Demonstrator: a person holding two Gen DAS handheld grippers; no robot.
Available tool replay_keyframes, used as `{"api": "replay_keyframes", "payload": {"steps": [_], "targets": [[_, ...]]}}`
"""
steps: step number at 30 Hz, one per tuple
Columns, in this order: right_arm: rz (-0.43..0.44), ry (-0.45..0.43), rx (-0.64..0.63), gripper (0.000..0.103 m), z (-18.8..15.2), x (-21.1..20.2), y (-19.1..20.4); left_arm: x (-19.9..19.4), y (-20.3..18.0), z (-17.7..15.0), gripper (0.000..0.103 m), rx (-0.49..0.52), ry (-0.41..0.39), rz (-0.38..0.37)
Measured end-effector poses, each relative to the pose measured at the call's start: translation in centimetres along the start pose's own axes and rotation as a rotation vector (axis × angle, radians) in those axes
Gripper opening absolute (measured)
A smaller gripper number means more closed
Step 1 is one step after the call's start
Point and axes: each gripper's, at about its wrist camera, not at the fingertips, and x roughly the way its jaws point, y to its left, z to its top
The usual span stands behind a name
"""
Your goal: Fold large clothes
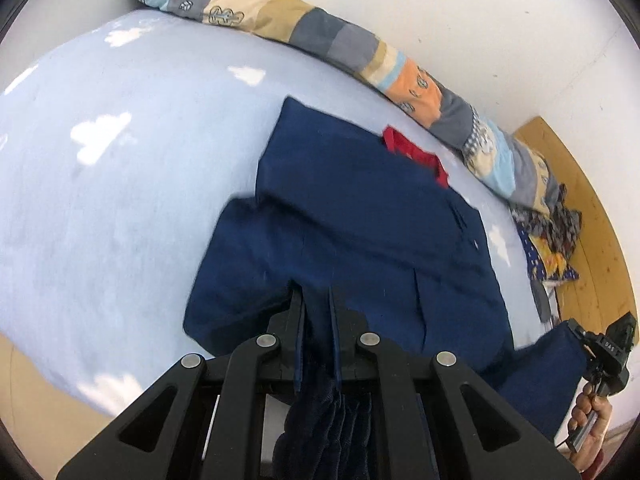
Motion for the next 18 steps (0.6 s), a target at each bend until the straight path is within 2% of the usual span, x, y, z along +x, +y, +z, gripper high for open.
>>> {"api": "replay_keyframes", "payload": {"steps": [7,12,18], "targets": [[-0.024,-0.012,0.028,0.012,6.4,4.4,-1.0,3.8,-1.0,6.1,0.010,0.002,-0.029,0.073],[-0.068,-0.032,0.018,0.012,12.3,8.3,-1.2,8.0,-1.5,11.9,0.010,0.001,-0.047,0.126],[-0.170,-0.011,0.020,0.013,19.5,16.6,-2.9,16.3,-1.5,19.3,0.010,-0.008,-0.021,0.213]]}}
